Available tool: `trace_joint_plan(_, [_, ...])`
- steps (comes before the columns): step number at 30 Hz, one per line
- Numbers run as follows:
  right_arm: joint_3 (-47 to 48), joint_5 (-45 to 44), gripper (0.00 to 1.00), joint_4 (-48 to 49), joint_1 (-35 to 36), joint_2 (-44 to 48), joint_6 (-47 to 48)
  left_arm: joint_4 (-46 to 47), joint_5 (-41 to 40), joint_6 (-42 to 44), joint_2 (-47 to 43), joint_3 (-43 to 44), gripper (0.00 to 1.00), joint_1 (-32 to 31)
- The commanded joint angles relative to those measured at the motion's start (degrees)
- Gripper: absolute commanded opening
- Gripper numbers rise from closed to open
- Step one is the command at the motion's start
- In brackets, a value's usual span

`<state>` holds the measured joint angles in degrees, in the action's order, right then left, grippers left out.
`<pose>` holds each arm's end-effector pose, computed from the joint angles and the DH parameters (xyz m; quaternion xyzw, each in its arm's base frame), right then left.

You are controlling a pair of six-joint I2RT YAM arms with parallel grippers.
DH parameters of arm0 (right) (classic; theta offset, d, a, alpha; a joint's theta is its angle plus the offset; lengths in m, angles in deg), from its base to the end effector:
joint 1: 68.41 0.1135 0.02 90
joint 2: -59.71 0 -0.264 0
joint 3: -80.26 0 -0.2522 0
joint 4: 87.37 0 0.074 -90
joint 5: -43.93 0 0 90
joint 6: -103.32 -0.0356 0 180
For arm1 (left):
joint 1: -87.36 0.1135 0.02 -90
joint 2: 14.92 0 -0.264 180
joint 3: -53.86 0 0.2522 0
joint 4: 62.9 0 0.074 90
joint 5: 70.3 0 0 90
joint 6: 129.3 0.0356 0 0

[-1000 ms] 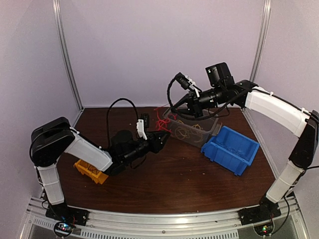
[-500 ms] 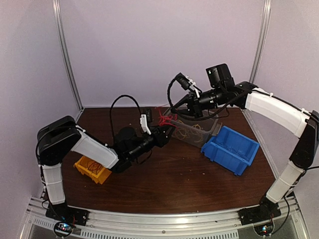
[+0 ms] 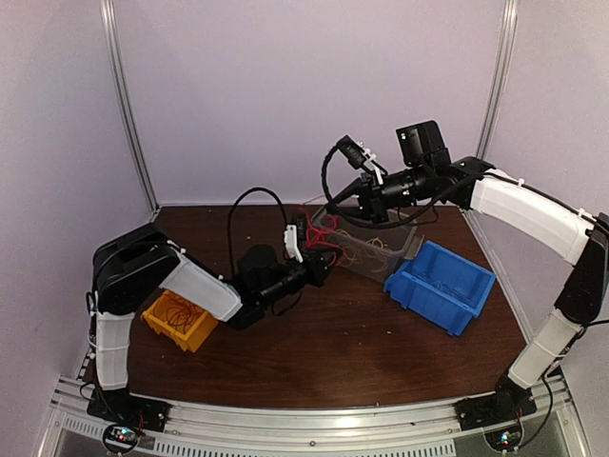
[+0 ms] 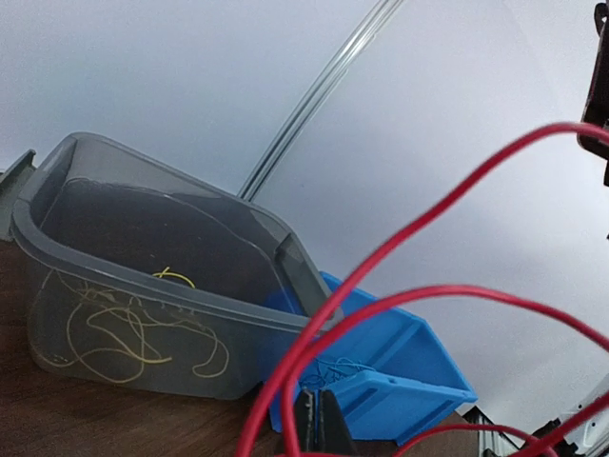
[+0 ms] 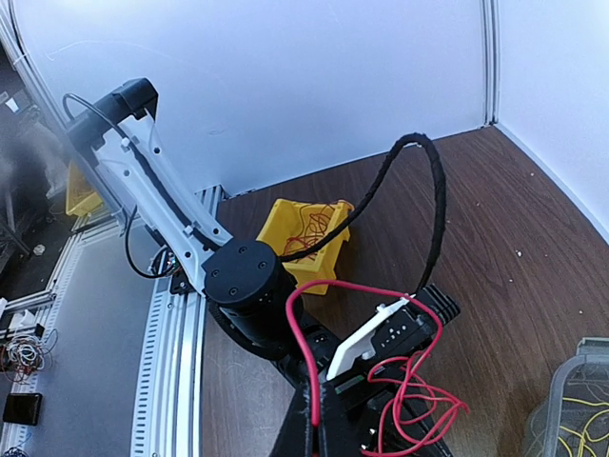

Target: Untangle the cables

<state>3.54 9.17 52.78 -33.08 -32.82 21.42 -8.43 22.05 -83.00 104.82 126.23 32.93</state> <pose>0.2783 0.2331 0.3784 -0.5009 0.6227 0.4941 0.3423 0.2492 -0.3510 0.1707 0.0772 0.6575 -0.5750 0.4807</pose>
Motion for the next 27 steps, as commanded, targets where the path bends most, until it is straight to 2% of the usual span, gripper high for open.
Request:
trace_joint_plan(1, [1.08, 0.28, 0.00, 0.71, -0.89, 2.57, -0.61, 0.52, -3.13, -0.82, -0.15, -1.99, 0.00, -0.15])
trace_joint_plan(7, [4.08, -3.41, 0.00, -0.11, -7.46, 3.38, -0.74, 2.45, -7.60, -0.56, -4.32, -12.49, 0.00, -0.15])
trace_joint_plan(13, [10.43, -11.91, 0.00, -14.81, -10.99, 1.92, 13.90, 2.75, -13.30, 1.83, -14.04, -23.69, 0.00, 0.45])
trace_joint_plan(17, [7.71, -20.68, 0.00, -16.90, -13.84, 4.24, 19.16, -5.94, -17.80, 8.62, -24.85, -26.85, 0.00, 1.48])
trace_joint_plan(21, [4.59, -31.94, 0.00, -15.54, -17.86, 6.24, 21.88, -18.77, -21.68, 14.94, -37.81, -27.65, 0.00, 4.36])
trace_joint_plan(27, [3.76, -33.52, 0.00, -12.94, -25.75, 7.76, 18.95, -35.98, -25.50, 22.21, -57.59, -28.07, 0.00, 11.58])
